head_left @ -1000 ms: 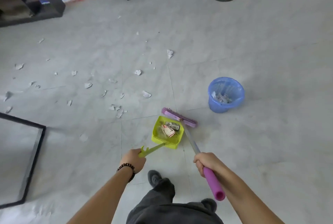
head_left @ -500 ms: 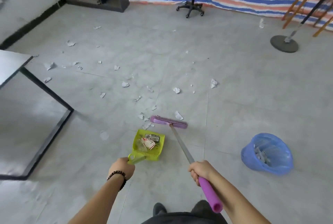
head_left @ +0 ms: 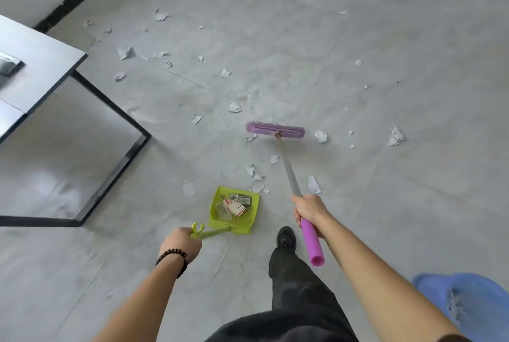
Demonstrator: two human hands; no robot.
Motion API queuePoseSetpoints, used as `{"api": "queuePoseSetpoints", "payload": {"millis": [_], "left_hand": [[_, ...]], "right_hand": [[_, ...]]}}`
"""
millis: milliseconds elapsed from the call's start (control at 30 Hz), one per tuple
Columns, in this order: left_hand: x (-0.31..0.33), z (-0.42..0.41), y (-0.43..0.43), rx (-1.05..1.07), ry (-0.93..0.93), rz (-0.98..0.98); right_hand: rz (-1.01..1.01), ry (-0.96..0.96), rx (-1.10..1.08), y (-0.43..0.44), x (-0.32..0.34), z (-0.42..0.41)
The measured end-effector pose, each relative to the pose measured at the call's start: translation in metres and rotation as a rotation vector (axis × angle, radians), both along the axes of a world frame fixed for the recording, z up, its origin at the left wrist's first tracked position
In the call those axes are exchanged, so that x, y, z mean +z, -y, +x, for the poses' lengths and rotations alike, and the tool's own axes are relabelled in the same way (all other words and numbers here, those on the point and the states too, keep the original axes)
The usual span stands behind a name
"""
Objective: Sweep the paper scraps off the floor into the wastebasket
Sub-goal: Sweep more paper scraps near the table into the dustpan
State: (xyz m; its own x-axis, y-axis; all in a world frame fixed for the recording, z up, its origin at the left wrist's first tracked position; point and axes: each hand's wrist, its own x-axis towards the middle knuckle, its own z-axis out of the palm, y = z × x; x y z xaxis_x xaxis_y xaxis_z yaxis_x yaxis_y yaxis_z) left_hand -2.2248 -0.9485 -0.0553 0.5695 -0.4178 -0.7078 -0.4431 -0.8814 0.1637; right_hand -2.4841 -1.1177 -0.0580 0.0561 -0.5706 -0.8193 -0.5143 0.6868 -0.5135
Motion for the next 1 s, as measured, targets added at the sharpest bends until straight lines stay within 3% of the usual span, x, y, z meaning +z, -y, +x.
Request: {"api": "queuePoseSetpoints", "payload": {"millis": [200,333,667,1000], "left_hand": [[-0.005,0.019,0.037,0.060,0.030,0.082],[-0.007,0.022,0.038,0.040,0.019,0.112],[-0.004,0.033,0.035,-0.110,-0.102,0.112],[0.016,0.069,0.002,-0.304,-0.155,0.070]], "right_hand": [[0.000,-0.065,0.077,0.111,-0.029,0.056],[0.064,-0.120,0.114,0.132,-0.055,0.072],[0.189,-0.194,0.015,-0.028,-0.018,0.062],[0.149,-0.042,-0.190,-0.147,0.023,0.055]]}}
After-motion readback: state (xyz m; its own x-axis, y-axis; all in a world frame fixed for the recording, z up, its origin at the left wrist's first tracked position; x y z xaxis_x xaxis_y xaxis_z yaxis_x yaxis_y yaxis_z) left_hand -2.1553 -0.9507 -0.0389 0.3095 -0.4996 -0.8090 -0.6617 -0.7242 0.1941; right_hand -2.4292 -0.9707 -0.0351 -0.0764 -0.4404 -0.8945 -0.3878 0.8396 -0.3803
